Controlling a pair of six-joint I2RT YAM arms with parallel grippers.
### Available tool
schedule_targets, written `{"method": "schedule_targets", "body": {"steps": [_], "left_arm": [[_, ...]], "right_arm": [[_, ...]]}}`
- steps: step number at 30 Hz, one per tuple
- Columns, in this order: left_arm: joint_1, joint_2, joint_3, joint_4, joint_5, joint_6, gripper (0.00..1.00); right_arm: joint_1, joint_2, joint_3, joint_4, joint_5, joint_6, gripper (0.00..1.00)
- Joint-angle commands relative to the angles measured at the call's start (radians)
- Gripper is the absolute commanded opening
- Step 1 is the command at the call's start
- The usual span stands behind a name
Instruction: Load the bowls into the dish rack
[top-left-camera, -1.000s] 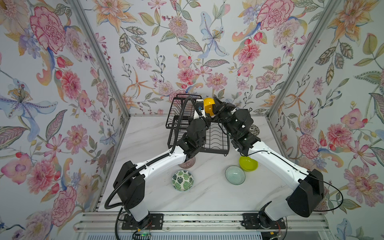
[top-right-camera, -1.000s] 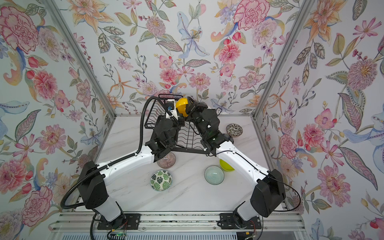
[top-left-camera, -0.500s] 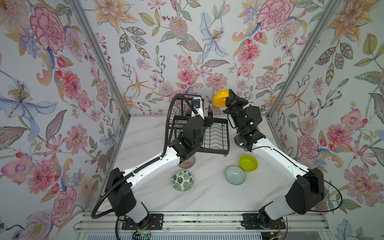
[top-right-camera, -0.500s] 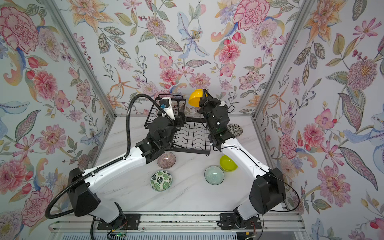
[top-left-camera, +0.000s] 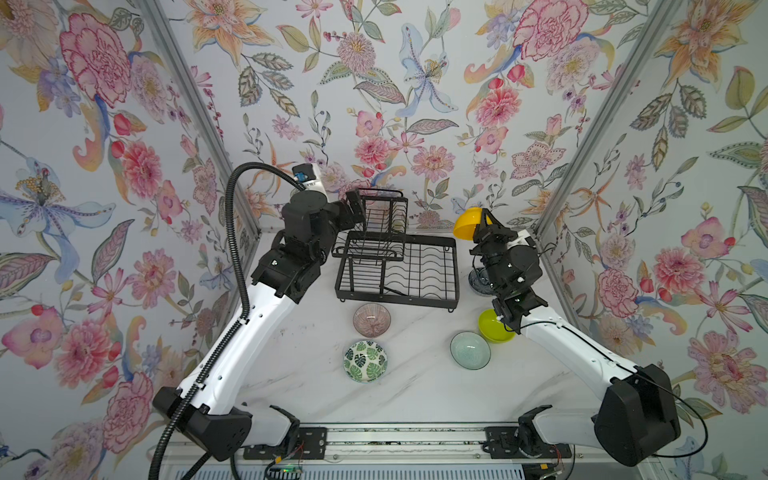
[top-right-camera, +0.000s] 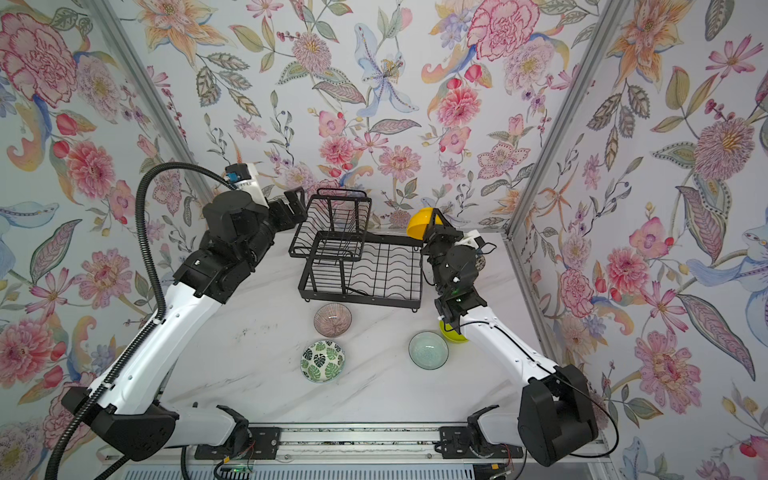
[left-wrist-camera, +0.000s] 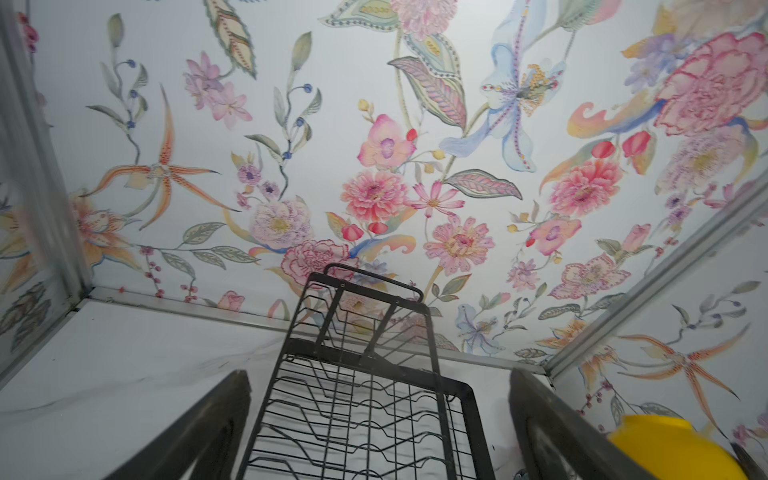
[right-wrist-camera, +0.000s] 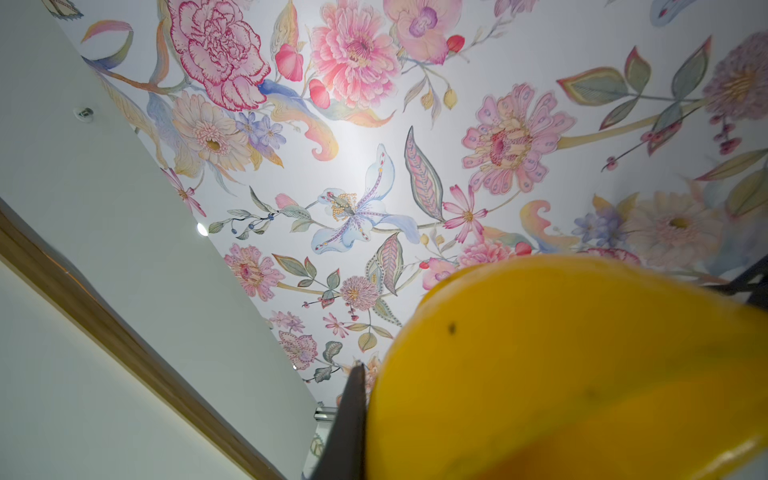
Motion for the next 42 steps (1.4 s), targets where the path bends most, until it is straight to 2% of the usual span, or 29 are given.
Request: {"method": "schedule_targets", "body": {"steps": [1, 3, 8, 10, 15, 18, 20, 23, 27, 30, 34, 42], "left_arm": [[0.119, 0.03, 0.077, -0.289, 0.158, -0.145, 0.99], [0.198, 0.029, 0.043, -0.3, 0.253, -0.193, 0.99], [0.314, 0.042, -0.096, -0.282, 0.417, -0.334, 0.99], [0.341, 0.044, -0.182, -0.197, 0.495, -0.379, 0.99], [0.397, 0.044, -0.375, -0.032, 0.56, -0.447, 0.99], [0.436, 0.058, -0.487, 0.147, 0.659, -0.456, 0.99], [0.444, 0.069, -0.535, 0.215, 0.694, -0.462, 0.99], [0.448, 0.107, -0.555, 0.27, 0.767, -0.452, 0.99], [0.452, 0.169, -0.576, 0.387, 0.884, -0.502, 0.99], [0.452, 0.242, -0.56, 0.433, 0.951, -0.519, 0.99], [0.451, 0.283, -0.548, 0.427, 0.982, -0.505, 0.99], [0.447, 0.325, -0.558, 0.409, 1.053, -0.489, 0.99]], "right_arm": [[-0.017, -0.047, -0.072, 0.074, 0.032, -0.066, 0.0], [-0.031, -0.046, -0.117, 0.114, 0.025, -0.061, 0.0], [-0.059, -0.002, -0.17, 0.175, -0.03, -0.071, 0.0], [-0.058, 0.027, -0.175, 0.203, -0.036, -0.087, 0.0], [-0.03, 0.113, -0.126, 0.186, -0.047, -0.136, 0.0], [0.002, 0.18, -0.082, 0.222, 0.006, -0.205, 0.0], [0.019, 0.243, -0.058, 0.24, 0.056, -0.152, 0.0], [0.036, 0.345, -0.007, 0.31, 0.102, -0.098, 0.0], [0.054, 0.439, 0.094, 0.219, 0.106, -0.075, 0.0], [0.071, 0.526, 0.16, 0.216, 0.127, -0.052, 0.0], [0.082, 0.655, 0.249, 0.235, 0.13, 0.038, 0.0], [0.111, 0.817, 0.425, 0.196, 0.165, 0.064, 0.0]]}}
